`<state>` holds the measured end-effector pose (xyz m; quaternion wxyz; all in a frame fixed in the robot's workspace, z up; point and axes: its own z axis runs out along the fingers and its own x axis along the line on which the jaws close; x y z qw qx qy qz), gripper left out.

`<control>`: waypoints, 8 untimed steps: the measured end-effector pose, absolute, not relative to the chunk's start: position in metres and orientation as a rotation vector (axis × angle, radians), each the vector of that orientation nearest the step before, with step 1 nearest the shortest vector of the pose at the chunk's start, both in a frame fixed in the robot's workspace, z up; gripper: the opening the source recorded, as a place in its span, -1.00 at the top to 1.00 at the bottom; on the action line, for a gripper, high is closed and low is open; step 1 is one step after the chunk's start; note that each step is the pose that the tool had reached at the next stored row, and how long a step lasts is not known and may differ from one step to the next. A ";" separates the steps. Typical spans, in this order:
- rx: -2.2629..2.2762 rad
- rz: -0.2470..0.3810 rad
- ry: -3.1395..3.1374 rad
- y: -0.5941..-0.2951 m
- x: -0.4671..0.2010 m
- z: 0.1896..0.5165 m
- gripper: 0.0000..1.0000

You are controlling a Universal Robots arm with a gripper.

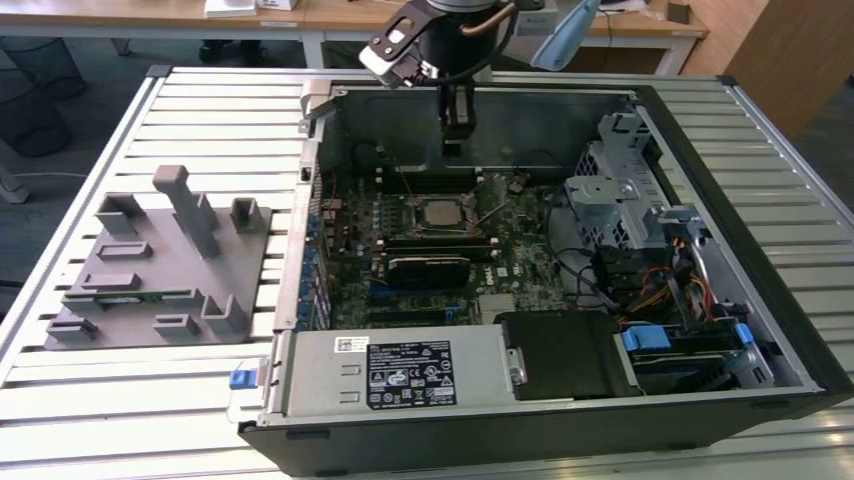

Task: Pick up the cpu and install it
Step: 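Close the cpu cover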

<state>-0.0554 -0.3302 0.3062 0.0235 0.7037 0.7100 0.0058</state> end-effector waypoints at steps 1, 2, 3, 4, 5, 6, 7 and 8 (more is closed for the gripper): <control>2.178 0.018 2.198 -0.330 -0.055 0.308 0.79; 2.178 0.018 2.198 -0.330 -0.055 0.309 0.79; 2.178 0.018 2.198 -0.330 -0.056 0.309 0.79; 2.178 0.019 2.198 -0.330 -0.056 0.309 0.79; 2.178 0.019 2.198 -0.330 -0.055 0.309 0.79; 2.178 0.019 2.198 -0.330 -0.055 0.309 0.79; 2.178 0.018 2.198 -0.330 -0.054 0.309 0.79; 2.178 0.018 2.198 -0.330 -0.053 0.309 0.79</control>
